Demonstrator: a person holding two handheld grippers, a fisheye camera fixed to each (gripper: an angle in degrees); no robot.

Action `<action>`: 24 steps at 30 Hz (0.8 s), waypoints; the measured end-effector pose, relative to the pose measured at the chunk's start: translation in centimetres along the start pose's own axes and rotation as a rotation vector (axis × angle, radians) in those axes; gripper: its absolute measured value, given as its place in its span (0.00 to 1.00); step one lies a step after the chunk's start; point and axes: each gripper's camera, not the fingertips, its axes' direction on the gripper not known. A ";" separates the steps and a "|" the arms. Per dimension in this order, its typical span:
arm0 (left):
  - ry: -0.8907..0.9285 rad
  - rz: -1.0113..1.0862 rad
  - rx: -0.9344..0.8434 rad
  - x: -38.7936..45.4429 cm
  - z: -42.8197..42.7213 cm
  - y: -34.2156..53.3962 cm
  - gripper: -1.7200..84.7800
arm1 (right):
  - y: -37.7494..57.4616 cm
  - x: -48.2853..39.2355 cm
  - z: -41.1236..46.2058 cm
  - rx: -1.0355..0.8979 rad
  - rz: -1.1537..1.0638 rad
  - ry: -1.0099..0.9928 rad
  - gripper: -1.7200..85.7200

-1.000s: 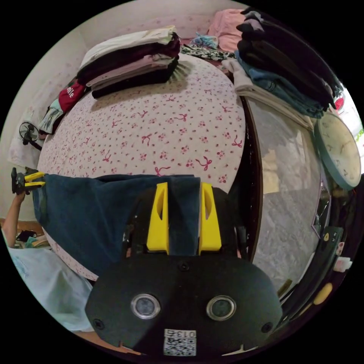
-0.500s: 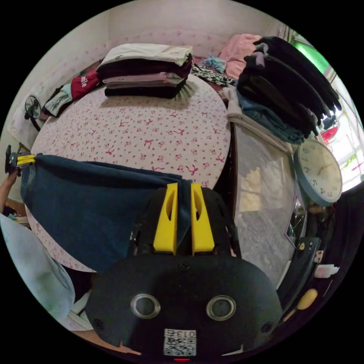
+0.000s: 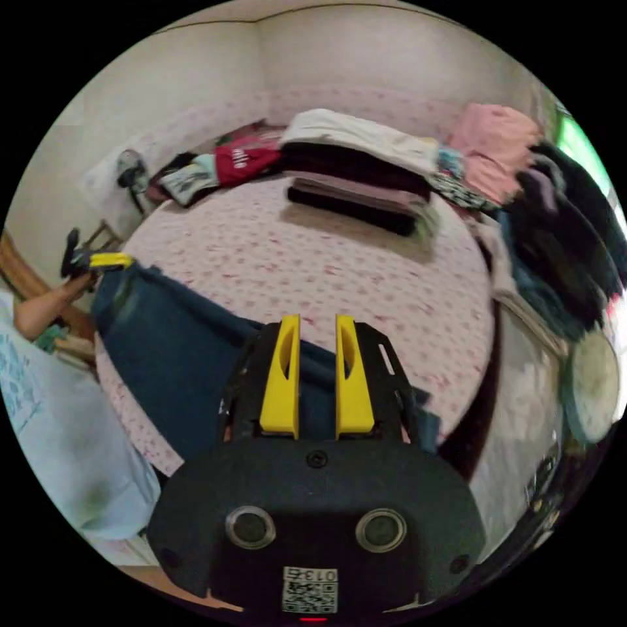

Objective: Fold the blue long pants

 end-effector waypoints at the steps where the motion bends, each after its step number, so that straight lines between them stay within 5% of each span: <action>1: -0.010 -0.008 0.008 -0.5 -0.1 -0.6 0.05 | -1.8 -3.4 1.0 0.002 -0.110 -0.108 0.12; 5: 0.077 0.011 0.006 -2.3 0.1 -3.7 0.07 | -7.4 -15.4 5.7 -0.071 -0.417 -0.400 0.12; 8: 0.178 0.124 -0.060 -2.8 1.1 -6.0 0.08 | -10.2 -21.3 9.0 -0.163 -0.535 -0.440 0.12; 12: 0.315 0.184 -0.117 -4.0 2.0 -7.3 0.11 | -11.6 -25.4 11.7 -0.327 -0.620 -0.438 0.06; 24: 0.407 0.292 -0.138 -2.1 1.4 -6.2 0.05 | -6.1 -32.2 10.0 -0.178 -0.693 -0.279 0.03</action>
